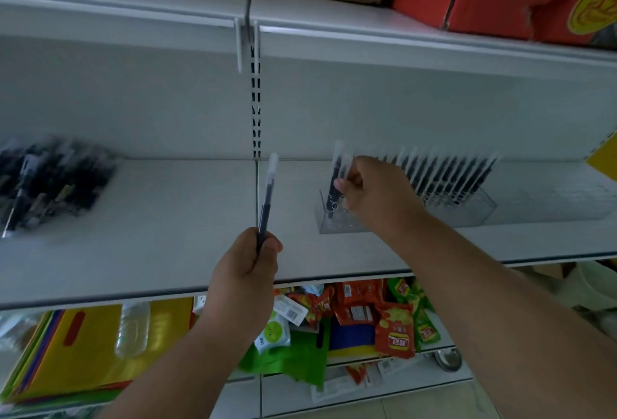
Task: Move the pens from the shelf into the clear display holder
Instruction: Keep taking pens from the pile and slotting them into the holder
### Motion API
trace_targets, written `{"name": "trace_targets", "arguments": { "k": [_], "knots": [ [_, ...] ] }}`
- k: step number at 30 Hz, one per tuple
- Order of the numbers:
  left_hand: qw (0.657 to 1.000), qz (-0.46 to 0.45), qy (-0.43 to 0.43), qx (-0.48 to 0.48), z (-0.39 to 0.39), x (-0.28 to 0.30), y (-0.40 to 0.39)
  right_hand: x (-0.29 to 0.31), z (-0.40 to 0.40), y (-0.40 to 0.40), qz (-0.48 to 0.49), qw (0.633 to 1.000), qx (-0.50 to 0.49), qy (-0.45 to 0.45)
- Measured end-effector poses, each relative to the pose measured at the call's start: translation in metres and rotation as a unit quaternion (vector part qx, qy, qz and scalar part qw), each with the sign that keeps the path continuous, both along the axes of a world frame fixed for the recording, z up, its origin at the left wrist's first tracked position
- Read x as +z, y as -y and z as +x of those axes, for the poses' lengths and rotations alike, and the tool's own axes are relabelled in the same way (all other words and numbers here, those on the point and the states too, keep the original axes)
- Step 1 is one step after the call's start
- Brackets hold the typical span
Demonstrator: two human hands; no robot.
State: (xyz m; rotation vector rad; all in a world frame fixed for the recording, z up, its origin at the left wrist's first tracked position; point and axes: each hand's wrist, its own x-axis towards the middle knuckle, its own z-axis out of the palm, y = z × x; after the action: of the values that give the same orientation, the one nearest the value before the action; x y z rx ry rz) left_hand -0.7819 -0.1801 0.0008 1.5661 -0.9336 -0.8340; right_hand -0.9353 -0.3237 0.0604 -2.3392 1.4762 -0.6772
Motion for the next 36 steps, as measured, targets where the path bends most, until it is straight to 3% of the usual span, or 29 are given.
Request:
{"name": "trace_targets", "arguments": {
  "k": [4,8,11,17,20,23,26,36],
  "knots": [
    [1.0,-0.012,0.02,-0.019,-0.001,0.005,-0.003,0.003,-0.002,-0.025,-0.024,0.995,-0.023,0.098],
    [0.989,-0.032,0.114,-0.087,-0.015,0.009,-0.001,0.012,0.01,-0.053,0.108,0.97,0.031,0.217],
    [0.972,-0.037,0.192,-0.13,-0.025,0.011,0.005,0.018,0.007,-0.056,0.166,0.942,0.023,0.29],
    [0.918,-0.057,0.355,-0.17,-0.026,0.013,0.02,0.015,-0.01,-0.051,0.178,0.917,0.008,0.355],
    [0.901,-0.066,0.393,-0.172,-0.032,0.013,0.027,0.015,-0.017,-0.047,0.152,0.921,-0.005,0.36],
    [0.901,-0.079,0.402,-0.142,-0.034,0.009,0.036,0.023,-0.03,-0.036,0.063,0.935,-0.042,0.346],
    [0.864,-0.117,0.475,-0.123,-0.032,0.002,0.044,0.033,-0.04,-0.022,-0.025,0.953,-0.051,0.296],
    [0.817,-0.099,0.547,-0.157,-0.026,-0.013,0.064,0.016,-0.016,0.001,-0.05,0.985,0.01,0.163]
  ]
}}
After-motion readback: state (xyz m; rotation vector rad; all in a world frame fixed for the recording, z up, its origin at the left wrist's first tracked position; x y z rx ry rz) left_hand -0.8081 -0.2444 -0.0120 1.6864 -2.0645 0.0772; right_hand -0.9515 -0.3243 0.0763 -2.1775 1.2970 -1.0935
